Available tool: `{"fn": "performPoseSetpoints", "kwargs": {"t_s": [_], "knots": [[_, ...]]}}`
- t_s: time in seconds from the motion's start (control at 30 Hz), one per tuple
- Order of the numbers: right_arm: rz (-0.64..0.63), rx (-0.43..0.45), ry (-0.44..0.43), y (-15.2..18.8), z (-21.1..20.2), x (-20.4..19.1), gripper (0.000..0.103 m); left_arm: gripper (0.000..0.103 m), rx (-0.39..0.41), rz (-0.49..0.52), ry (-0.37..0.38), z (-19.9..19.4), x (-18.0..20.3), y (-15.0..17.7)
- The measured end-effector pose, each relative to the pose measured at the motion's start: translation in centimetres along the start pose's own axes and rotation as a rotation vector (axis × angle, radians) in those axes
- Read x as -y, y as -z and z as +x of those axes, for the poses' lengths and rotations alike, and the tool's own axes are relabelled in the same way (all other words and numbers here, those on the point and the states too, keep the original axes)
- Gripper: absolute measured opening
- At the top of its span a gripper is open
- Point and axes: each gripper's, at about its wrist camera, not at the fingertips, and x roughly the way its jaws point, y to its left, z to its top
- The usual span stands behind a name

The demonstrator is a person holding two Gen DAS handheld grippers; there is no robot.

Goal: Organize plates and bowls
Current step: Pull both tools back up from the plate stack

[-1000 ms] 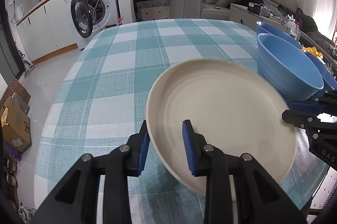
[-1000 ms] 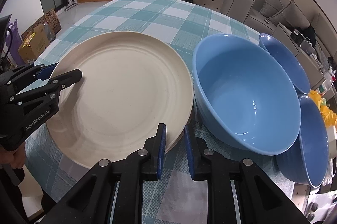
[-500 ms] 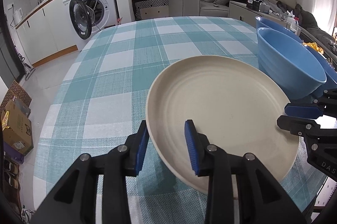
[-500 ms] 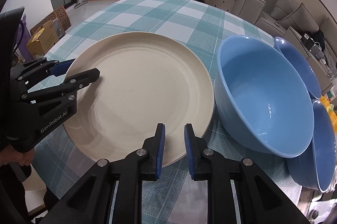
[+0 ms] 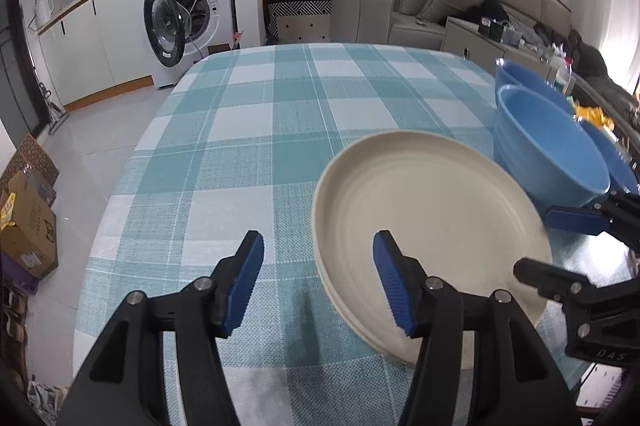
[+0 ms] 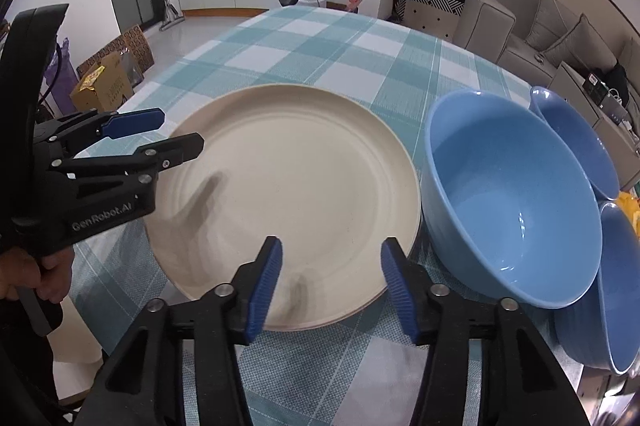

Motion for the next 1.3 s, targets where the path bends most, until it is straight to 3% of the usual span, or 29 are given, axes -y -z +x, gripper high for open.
{"fn": "performPoseSetpoints", "kwargs": {"t_s": [0.13, 0.2, 0.33, 0.4, 0.6, 0.9, 1.03, 1.3], "knots": [[0.009, 0.053, -0.004, -0.3, -1.2, 0.3, 0.075, 0.06, 0.025, -0.022, 0.014, -1.2, -0.5, -0.5], [0.022, 0.076, -0.004, -0.6, -1.9, 0.6, 0.08, 0.09, 0.044, -0.04, 0.017, -1.8, -0.7, -0.6], [0.034, 0.108, -0.021, -0.7, -3.2, 1.1, 0.088, 0.099, 0.072, -0.064, 0.074, -3.0, -0.4, -1.0], [0.052, 0.136, -0.043, -0.7, -4.2, 1.4, 0.097, 0.103, 0.081, -0.059, 0.097, -3.4, 0.0, -1.1], [0.074, 0.196, -0.075, -0.7, -6.9, 2.6, 0.102, 0.103, 0.108, -0.034, 0.151, -4.7, 1.7, -1.4], [0.121, 0.265, -0.047, 0.3, -10.6, 6.6, 0.102, 0.103, 0.132, -0.025, 0.133, -5.9, 4.0, -2.1], [0.141, 0.283, -0.032, 0.8, -12.1, 8.7, 0.102, 0.103, 0.131, 0.027, 0.098, -6.1, 5.8, -3.2], [0.178, 0.307, 0.011, 1.9, -14.2, 12.6, 0.102, 0.103, 0.165, 0.093, 0.109, -7.3, 9.1, -5.7]]}}
